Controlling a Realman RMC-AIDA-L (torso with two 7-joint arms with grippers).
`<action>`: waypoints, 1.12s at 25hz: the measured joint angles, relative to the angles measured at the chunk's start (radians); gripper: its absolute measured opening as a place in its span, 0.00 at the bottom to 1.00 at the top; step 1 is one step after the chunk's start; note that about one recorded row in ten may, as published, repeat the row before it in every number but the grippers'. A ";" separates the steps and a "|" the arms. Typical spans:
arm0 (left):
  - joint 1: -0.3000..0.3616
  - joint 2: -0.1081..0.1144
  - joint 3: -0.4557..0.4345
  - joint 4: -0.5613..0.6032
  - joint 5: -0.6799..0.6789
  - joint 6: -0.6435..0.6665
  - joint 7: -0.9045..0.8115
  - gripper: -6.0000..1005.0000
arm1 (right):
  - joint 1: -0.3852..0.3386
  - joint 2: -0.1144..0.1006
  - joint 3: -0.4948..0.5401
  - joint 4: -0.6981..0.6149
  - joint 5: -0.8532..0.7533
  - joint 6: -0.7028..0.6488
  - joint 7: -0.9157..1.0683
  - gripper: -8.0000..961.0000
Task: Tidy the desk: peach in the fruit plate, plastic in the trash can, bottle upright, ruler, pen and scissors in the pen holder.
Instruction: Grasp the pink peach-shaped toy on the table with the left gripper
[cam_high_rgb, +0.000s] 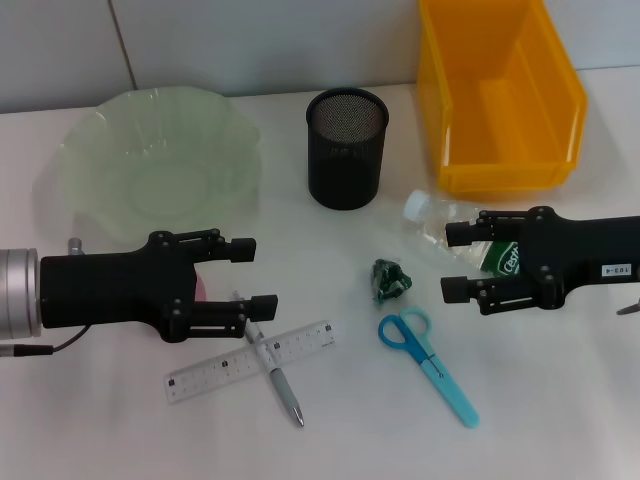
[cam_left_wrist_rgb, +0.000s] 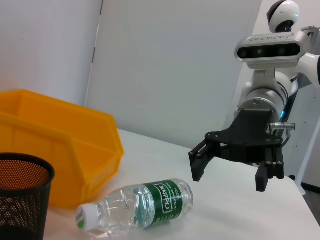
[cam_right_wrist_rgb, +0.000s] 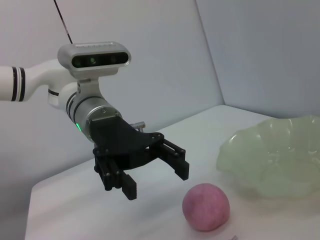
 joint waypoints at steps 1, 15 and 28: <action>0.000 0.000 0.000 0.000 0.000 0.000 0.000 0.80 | 0.001 0.000 0.000 0.000 0.000 0.000 0.000 0.87; 0.000 0.000 0.000 0.000 0.000 0.000 0.000 0.79 | 0.003 -0.002 0.000 0.001 0.000 0.000 0.000 0.87; 0.000 0.002 0.000 0.014 0.000 0.000 -0.008 0.79 | 0.004 -0.001 0.000 0.003 0.000 0.005 0.000 0.86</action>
